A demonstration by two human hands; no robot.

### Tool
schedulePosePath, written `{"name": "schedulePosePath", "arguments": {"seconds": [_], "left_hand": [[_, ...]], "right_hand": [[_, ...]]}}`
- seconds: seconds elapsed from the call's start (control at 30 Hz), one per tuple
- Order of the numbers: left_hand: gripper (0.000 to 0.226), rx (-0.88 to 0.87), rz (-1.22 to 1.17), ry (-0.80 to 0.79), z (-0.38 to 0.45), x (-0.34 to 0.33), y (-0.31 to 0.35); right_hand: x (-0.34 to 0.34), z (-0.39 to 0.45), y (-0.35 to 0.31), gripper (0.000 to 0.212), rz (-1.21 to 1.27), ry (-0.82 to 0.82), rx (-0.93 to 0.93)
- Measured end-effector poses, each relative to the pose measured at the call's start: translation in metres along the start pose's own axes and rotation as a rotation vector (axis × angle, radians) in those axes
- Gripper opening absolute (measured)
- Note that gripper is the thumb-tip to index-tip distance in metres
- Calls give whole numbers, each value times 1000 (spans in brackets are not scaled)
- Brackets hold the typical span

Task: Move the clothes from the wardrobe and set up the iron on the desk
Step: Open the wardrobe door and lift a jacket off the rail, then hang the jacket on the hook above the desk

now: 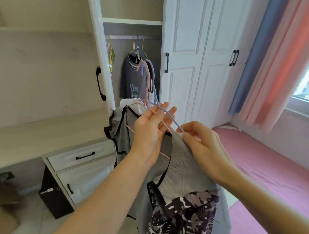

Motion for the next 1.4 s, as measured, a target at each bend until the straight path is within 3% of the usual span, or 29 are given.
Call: {"name": "schedulePosePath", "arguments": {"seconds": [0.17, 0.4, 0.5, 0.63, 0.77, 0.87, 1.0, 1.07, 1.23, 1.4], "left_hand": [[24, -134, 95, 88, -34, -12, -1], [19, -292, 422, 279, -74, -6, 11], [29, -315, 515, 391, -87, 9, 18], [9, -366, 609, 468, -110, 27, 35], [10, -416, 634, 564, -134, 51, 55], [23, -435, 665, 646, -149, 71, 73], [7, -475, 723, 722, -171, 97, 99], [15, -502, 767, 757, -182, 111, 113], [4, -524, 907, 853, -210, 161, 148], [13, -518, 1063, 900, -235, 219, 188]], "right_hand": [[13, -19, 0, 15, -22, -58, 61], [14, -28, -19, 18, -280, -196, 239], [0, -32, -30, 22, -292, -226, 333], [-24, -36, -43, 24, -244, -274, 407], [-55, -40, -59, 29, -247, -325, 484], [-83, -48, -76, 39, -304, -315, 618], [-126, -55, -95, 39, -301, -319, 722], [-149, -61, -104, 36, -283, -341, 757], [-210, -77, -134, 29, -245, -465, 753], [-277, -90, -166, 24, -210, -553, 719]]}}
Point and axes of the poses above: each hand's wrist, its own z-axis towards the middle knuckle, its own x-axis out of the back of the hand, y = z × x, the point moved 5 cm from there along z, towards the middle knuckle, and after that the axes turned 7 degrees about z, right-handed, at the moved point
